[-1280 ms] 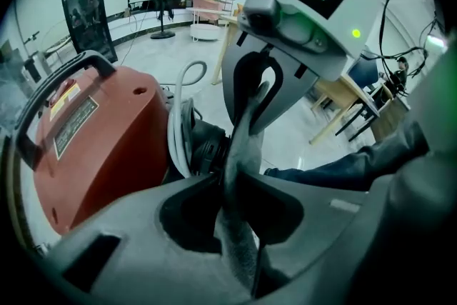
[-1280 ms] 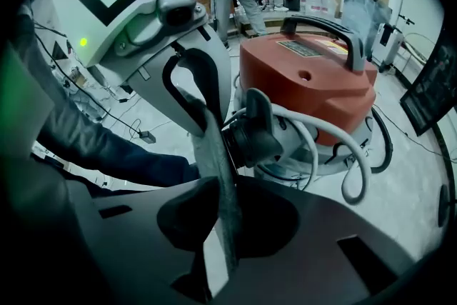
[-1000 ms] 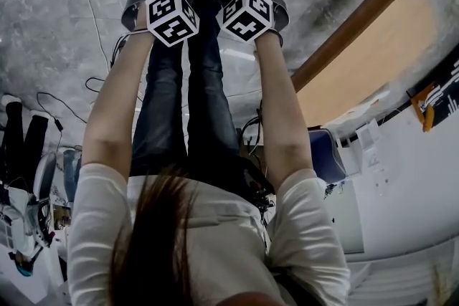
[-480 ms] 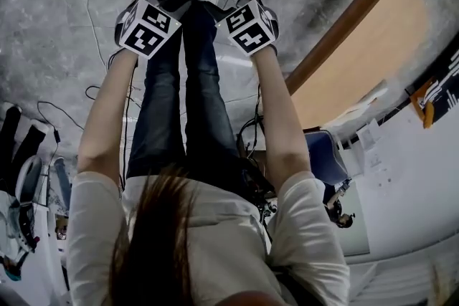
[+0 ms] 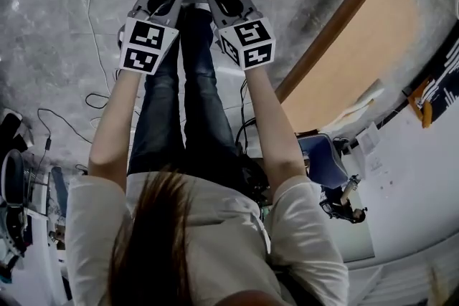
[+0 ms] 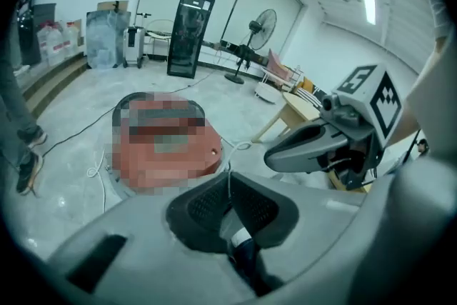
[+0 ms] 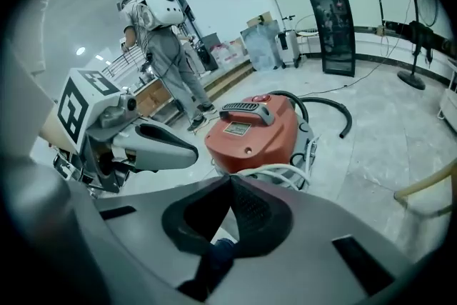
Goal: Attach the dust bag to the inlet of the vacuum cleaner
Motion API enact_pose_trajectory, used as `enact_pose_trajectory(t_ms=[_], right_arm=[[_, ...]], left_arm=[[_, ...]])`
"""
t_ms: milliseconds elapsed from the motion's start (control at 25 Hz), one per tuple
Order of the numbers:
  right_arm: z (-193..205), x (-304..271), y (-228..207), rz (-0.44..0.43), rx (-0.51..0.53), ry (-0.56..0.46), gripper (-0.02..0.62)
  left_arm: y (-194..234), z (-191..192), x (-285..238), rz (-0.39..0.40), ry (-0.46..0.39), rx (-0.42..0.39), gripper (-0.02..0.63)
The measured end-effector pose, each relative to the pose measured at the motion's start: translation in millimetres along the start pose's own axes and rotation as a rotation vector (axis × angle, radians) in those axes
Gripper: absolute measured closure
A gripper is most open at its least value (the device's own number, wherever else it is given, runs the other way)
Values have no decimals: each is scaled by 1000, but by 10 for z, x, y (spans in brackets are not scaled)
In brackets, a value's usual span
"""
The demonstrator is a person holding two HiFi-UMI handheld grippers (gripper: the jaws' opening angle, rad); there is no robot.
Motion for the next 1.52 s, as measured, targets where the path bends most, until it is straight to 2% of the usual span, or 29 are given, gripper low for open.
enact_pose_trajectory(t_ms=[320, 520, 680, 840, 960, 1080, 1280, 1520], right_arm=[[-299, 374, 167, 38, -33, -106, 595], [-810, 846, 407, 56, 48, -188, 594], [-1074, 1240, 751, 68, 111, -282, 595], [-1345, 1592, 988, 84, 151, -361, 595], [-1574, 1846, 1189, 65, 192, -393, 595], [-1674, 2153, 1391, 40, 210, -441, 595], [-1750, 2559, 1683, 56, 227, -492, 595], [-1802, 2936, 1952, 85, 270, -494, 595]], left_arm=[[-61, -404, 439, -89, -130, 47, 589], [-140, -861, 925, -121, -228, 58, 589], [-244, -1049, 1372, -144, -313, 91, 589], [-332, -1281, 1723, -150, -372, 75, 589], [-357, -1511, 2002, -151, -401, 71, 589], [-464, -1681, 2276, -149, -442, 70, 589], [-582, -1871, 2677, -165, -491, 70, 589], [-737, -2018, 3062, -164, -530, 69, 589]])
Point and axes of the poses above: the fingertips, and each gripper's own axes: x backward along the fingers, y to its left, z out of its underside, the point moved 7 cm from there along x, backward along the fingers, and after that the axes turned 13 degrees about -z, right-handed, at the moved point
